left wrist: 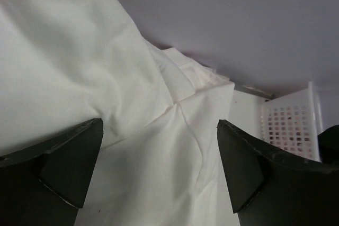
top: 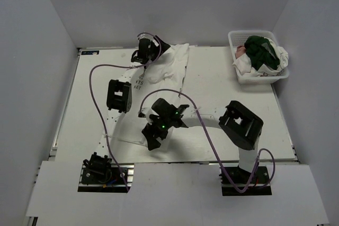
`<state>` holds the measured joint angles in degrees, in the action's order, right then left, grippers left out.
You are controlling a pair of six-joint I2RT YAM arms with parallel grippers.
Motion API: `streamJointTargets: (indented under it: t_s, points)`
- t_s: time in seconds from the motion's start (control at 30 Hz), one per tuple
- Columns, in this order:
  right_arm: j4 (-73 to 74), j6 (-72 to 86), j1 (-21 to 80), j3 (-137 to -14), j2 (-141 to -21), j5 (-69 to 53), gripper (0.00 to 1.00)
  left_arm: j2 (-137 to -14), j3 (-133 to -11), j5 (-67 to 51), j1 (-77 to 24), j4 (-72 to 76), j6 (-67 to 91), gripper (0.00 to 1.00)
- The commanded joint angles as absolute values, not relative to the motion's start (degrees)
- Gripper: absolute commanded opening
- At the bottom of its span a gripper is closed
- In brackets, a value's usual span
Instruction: Fold and stack the t-shirts
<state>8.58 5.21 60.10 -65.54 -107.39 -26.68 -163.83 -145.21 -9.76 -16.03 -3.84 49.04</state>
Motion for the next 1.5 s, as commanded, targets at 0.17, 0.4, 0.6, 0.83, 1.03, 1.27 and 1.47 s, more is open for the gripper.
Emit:
streamJointTargets:
  t_s: [0.17,0.4,0.6,0.83,1.03,1.27,1.47]
  points:
    - [16.2,0.3,60.8,-67.1,-108.7,-33.1,0.9,-167.6,-139.5,-5.2,-16.5,-9.6,55.6,1.0]
    - [17.2,1.1,60.4,-58.2,-101.1,-28.1,0.9,-159.0,-133.7,8.7,-13.9,-24.2,56.3,1.0]
    - [23.1,0.4,60.6,-54.3,-98.0,-20.9,0.9,-148.2,-120.2,10.1,-13.4,-22.3,53.7,1.0]
    - [19.2,0.4,61.0,-58.7,-90.7,-14.4,0.9,-141.7,-126.5,1.7,-14.7,-20.1,45.9,1.0]
    - [8.4,7.8,60.4,-57.0,-77.4,-0.8,0.9,-120.0,-120.9,-0.1,-14.7,-26.5,39.2,1.0]
    - [7.9,22.3,58.4,-47.3,-69.5,11.4,0.9,-75.2,-62.8,-8.5,-16.5,-19.8,43.4,1.0]
    - [10.1,26.6,57.6,-39.1,-63.5,6.2,0.9,-51.0,-41.2,-11.9,-17.6,-33.1,46.6,1.0]
